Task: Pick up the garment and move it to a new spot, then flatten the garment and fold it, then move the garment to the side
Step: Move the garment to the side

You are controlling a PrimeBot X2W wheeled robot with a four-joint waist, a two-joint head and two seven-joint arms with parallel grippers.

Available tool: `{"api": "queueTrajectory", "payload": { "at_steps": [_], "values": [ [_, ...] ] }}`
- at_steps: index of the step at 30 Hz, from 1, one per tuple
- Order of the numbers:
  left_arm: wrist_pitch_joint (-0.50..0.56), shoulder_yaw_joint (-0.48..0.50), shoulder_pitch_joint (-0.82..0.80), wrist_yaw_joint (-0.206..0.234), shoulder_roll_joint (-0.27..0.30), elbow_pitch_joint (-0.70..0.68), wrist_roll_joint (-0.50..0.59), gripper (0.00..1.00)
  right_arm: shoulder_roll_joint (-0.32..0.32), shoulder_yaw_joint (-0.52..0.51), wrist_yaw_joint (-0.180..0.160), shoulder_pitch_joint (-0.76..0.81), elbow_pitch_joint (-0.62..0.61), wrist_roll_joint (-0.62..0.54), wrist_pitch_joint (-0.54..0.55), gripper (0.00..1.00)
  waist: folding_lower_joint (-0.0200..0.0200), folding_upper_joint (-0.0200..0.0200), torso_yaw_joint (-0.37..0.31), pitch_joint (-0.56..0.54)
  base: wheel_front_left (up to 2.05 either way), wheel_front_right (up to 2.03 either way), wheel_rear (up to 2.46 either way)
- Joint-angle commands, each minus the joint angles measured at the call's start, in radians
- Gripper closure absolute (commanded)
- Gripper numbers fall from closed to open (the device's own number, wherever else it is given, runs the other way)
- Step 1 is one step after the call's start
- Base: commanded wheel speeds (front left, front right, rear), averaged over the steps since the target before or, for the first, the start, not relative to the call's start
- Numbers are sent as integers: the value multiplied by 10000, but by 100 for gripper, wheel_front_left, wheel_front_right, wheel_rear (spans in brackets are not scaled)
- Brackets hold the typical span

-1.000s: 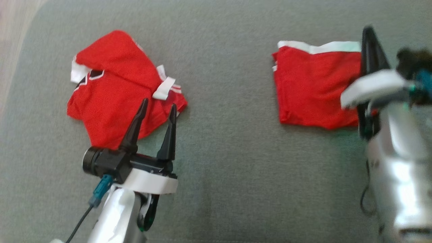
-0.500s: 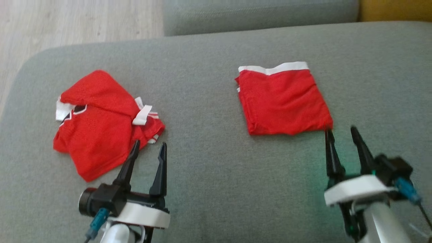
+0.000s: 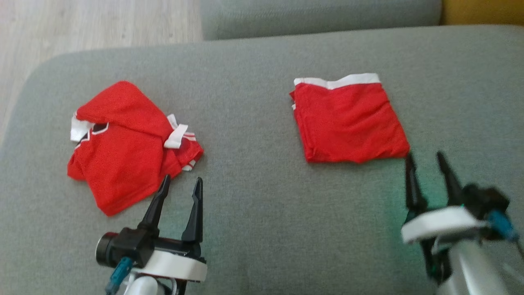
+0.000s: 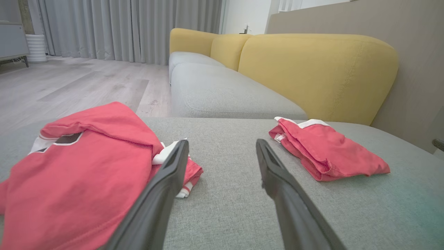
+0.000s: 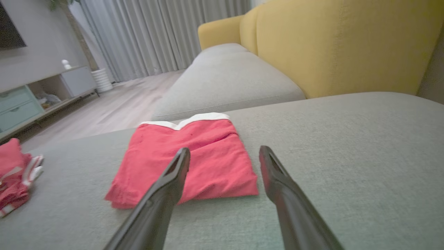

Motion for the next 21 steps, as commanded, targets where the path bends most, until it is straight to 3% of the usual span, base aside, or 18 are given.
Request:
{"api": "queueTrajectory", "payload": {
  "at_steps": [1,11,21],
  "values": [
    [-95,218,-516,38,26,-371,66,0,-36,56,-9,-890,-118,-131,146,0,0,-1,164,346,0,0,0],
    [-95,-77,-1258,-90,26,-301,145,0,-36,-1228,-9,-3616,2040,-965,2112,0,0,-1,929,1421,0,0,0],
    [-95,-352,-1645,-37,26,-174,32,0,-458,-2613,-9,-5358,4905,-2847,3517,0,0,-1,1593,1727,0,0,0]
  ]
}}
